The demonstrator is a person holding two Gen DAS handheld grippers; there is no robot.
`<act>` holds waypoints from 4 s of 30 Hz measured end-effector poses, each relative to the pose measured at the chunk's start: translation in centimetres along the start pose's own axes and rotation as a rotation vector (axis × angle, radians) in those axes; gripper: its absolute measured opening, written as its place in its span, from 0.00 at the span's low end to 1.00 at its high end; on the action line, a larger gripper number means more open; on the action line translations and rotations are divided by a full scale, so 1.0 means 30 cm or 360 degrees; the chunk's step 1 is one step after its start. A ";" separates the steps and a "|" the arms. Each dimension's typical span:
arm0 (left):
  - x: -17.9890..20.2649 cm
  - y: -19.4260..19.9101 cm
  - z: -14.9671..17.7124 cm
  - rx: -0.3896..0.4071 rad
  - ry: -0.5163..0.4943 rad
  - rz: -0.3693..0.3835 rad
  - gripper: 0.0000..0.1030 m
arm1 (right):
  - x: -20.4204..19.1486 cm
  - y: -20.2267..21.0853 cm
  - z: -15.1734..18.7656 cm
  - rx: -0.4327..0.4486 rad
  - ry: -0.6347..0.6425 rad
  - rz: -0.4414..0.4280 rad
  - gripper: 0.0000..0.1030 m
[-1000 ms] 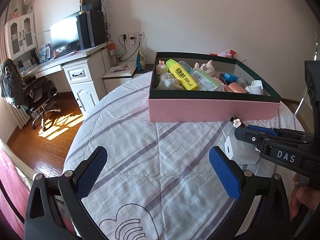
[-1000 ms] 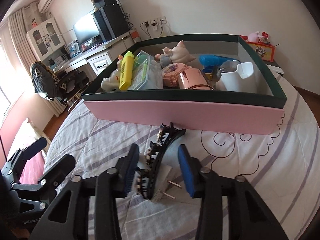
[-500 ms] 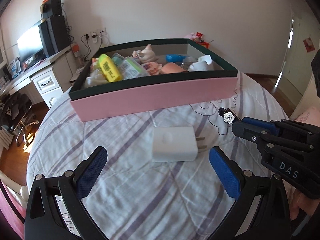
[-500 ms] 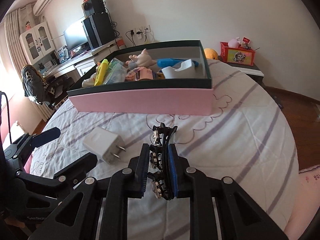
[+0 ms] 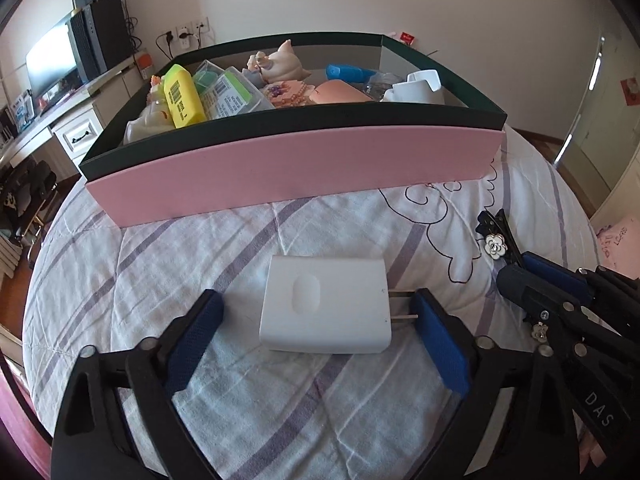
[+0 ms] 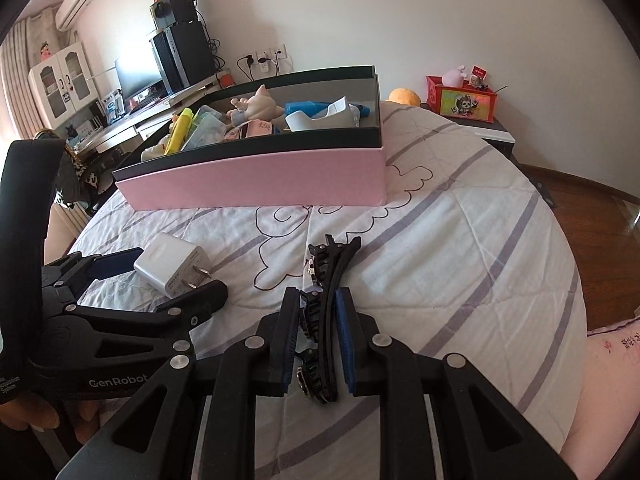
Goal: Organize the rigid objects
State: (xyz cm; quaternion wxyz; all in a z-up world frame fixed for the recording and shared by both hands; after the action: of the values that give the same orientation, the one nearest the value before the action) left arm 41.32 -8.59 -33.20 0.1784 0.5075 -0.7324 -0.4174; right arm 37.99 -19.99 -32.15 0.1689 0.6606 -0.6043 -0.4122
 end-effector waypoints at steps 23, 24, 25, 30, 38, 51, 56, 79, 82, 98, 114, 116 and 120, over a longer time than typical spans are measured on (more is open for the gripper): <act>-0.105 0.325 0.042 0.0350 0.0141 -0.0138 0.65 | -0.146 0.168 -0.001 0.0195 0.0081 -0.0178 0.19; -0.113 0.366 0.044 0.0388 0.0148 -0.0156 0.65 | -0.166 0.203 -0.004 0.0229 0.0089 -0.0193 0.19; -0.121 0.411 0.047 0.0423 0.0150 -0.0181 0.65 | -0.190 0.246 -0.006 0.0275 0.0105 -0.0210 0.19; -0.128 0.646 0.056 0.0634 0.0150 -0.0293 0.65 | -0.322 0.437 -0.001 0.0459 0.0224 -0.0248 0.19; -0.114 0.915 0.093 0.0823 0.0110 -0.0409 0.65 | -0.439 0.657 0.027 0.0635 0.0303 -0.0280 0.19; -0.118 1.021 0.091 0.0914 0.0093 -0.0466 0.65 | -0.467 0.765 0.017 0.0732 0.0337 -0.0279 0.19; -0.129 0.983 0.075 0.0894 0.0090 -0.0466 0.65 | -0.464 0.739 0.011 0.0715 0.0328 -0.0294 0.19; -0.361 0.202 -0.475 0.0455 0.0012 -0.0266 0.65 | -0.407 0.102 -0.488 0.0443 0.0386 -0.0087 0.19; -0.392 0.066 -0.516 0.0327 0.0023 -0.0219 0.65 | -0.371 -0.048 -0.530 0.0318 0.0369 -0.0040 0.19; -0.418 -0.163 -0.537 0.0085 0.0004 -0.0195 0.82 | -0.211 -0.322 -0.564 0.0050 0.0148 0.0038 0.27; -0.424 0.165 -0.421 0.0320 0.0134 -0.0176 0.99 | -0.241 -0.020 -0.517 0.0246 0.0060 -0.0036 1.00; -0.410 0.227 -0.400 0.0362 0.0133 -0.0193 0.99 | -0.257 0.037 -0.497 0.0275 0.0069 -0.0054 1.00; -0.379 0.352 -0.357 0.0458 0.0119 -0.0232 0.99 | -0.290 0.152 -0.454 0.0345 0.0107 -0.0049 1.00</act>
State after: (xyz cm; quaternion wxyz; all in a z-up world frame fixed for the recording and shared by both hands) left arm 47.16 -1.62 -16.69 0.1003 0.5948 -0.7387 -0.3008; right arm 45.79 -16.55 -17.68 0.1104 0.6978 -0.6289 -0.3245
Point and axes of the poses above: each gripper's, at about its wrist camera, not at the fingertips, and y roughly against the way its jaws point, x to its right, z to its underside, the point moved 9 cm from there along -y, roughly the way its jaws point, and after that the axes turned 15 degrees about -y, right-handed, at the moved point
